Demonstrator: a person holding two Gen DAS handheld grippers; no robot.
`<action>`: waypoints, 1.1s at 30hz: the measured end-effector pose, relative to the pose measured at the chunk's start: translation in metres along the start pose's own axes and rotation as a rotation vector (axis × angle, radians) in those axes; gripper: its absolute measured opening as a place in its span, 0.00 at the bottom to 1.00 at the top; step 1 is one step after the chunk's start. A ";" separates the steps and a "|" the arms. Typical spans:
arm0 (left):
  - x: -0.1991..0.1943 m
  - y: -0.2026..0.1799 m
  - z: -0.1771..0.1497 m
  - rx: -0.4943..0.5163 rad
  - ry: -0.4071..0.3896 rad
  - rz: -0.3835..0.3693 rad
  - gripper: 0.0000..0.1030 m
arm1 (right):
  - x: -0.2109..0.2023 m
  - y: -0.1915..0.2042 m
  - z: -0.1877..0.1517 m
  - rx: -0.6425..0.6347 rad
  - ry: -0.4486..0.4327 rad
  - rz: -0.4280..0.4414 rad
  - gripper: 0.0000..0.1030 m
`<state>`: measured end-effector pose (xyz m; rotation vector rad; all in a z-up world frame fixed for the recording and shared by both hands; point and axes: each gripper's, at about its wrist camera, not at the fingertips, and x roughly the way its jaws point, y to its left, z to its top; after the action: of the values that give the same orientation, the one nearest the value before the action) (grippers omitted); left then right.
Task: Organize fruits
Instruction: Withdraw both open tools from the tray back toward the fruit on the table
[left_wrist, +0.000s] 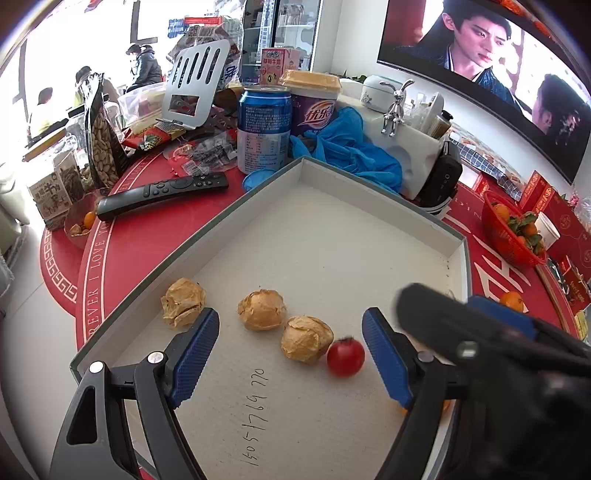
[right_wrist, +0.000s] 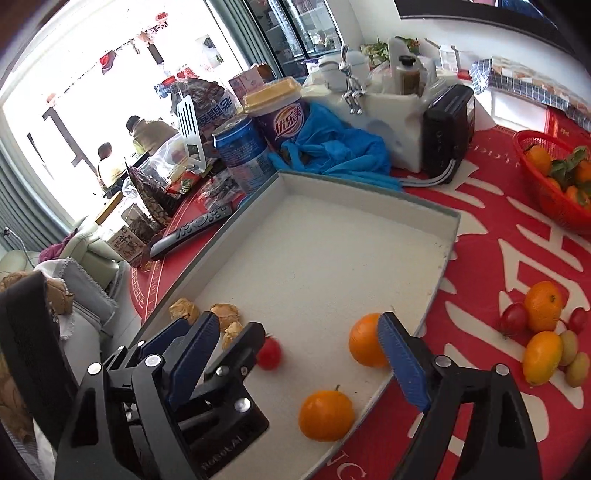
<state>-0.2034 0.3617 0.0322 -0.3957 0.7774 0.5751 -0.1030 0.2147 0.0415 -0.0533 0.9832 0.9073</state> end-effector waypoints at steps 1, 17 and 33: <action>-0.001 -0.001 0.000 -0.001 0.001 -0.005 0.80 | -0.003 -0.002 0.000 -0.001 -0.004 -0.007 0.86; -0.028 -0.065 -0.020 0.223 -0.102 -0.237 0.81 | -0.097 -0.135 -0.056 0.220 -0.109 -0.357 1.00; 0.004 -0.189 -0.042 0.431 0.135 -0.327 0.80 | -0.102 -0.190 -0.101 0.152 0.059 -0.546 1.00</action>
<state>-0.1072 0.1934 0.0251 -0.1570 0.9186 0.0678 -0.0669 -0.0160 -0.0079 -0.2095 1.0199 0.3309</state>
